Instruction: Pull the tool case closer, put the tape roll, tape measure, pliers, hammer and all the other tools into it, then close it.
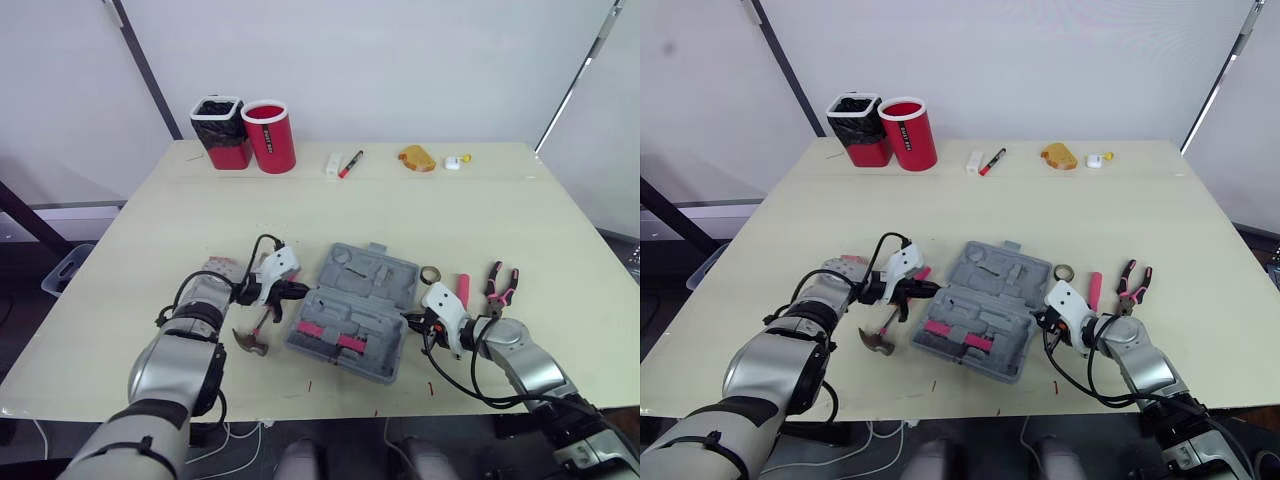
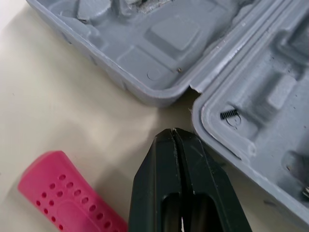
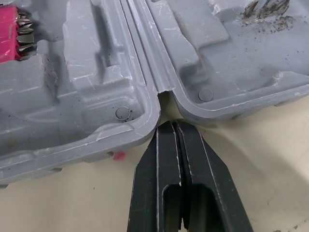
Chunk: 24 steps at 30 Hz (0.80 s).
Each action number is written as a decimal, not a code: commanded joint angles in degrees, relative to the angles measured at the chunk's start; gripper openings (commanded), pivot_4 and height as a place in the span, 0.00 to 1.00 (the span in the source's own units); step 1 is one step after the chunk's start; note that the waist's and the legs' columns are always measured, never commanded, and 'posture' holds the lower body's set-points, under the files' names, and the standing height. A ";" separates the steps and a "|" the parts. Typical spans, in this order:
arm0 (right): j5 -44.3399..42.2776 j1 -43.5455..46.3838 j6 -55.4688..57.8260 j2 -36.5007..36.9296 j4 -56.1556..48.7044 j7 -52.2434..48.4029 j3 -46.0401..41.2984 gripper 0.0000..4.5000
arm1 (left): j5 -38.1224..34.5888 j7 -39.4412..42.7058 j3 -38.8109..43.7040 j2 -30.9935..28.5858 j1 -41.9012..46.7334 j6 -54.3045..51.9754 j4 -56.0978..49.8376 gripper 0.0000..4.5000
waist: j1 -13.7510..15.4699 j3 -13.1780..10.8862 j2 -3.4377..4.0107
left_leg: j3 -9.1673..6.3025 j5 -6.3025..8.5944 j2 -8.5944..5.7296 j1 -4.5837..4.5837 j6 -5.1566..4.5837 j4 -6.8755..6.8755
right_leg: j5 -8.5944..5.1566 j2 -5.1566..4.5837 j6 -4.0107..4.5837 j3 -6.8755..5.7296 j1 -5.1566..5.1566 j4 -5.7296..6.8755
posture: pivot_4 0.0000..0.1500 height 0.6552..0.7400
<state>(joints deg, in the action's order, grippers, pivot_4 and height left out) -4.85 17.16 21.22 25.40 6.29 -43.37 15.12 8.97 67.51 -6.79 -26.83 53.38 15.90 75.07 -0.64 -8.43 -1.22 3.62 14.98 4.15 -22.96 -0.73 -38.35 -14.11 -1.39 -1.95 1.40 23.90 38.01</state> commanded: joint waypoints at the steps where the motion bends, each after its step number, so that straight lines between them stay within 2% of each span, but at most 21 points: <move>1: -0.02 1.09 -1.01 -0.30 -0.17 -0.21 -0.93 0.00 | -0.15 0.96 0.74 0.62 1.04 0.15 0.44 0.02 | -0.01 0.00 0.00 | 0.00 0.00 0.00 0.00 0.00 0.00 | 0.00 0.00 0.00 0.00 0.00 0.00 | 1.00 1.00; 15: -1.68 -0.92 -1.36 0.79 -2.07 -2.69 -1.89 0.00 | -0.94 7.60 0.64 1.26 -0.85 0.27 -0.88 0.02 | 0.06 0.00 0.00 | 0.01 0.00 0.00 -0.01 0.00 0.00 | 0.00 0.00 0.00 0.00 0.00 -0.02 | 1.00 1.00; 24: -3.43 -3.07 -0.09 2.36 -3.61 -5.20 -3.31 0.00 | -1.77 12.62 -0.47 1.32 -6.24 -0.75 -7.17 0.02 | -0.03 0.00 0.01 | 0.00 0.00 0.00 0.00 0.00 0.00 | 0.00 0.00 0.00 0.00 0.00 -0.01 | 1.00 1.00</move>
<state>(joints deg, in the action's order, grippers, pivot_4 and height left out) -7.10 14.23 21.21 27.42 4.98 -47.50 12.75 7.20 77.20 -5.90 -26.01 48.98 15.27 70.18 -0.67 -8.42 -1.22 3.62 14.98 4.15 -22.96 -0.73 -38.35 -14.11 -1.40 -1.95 1.41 23.89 38.00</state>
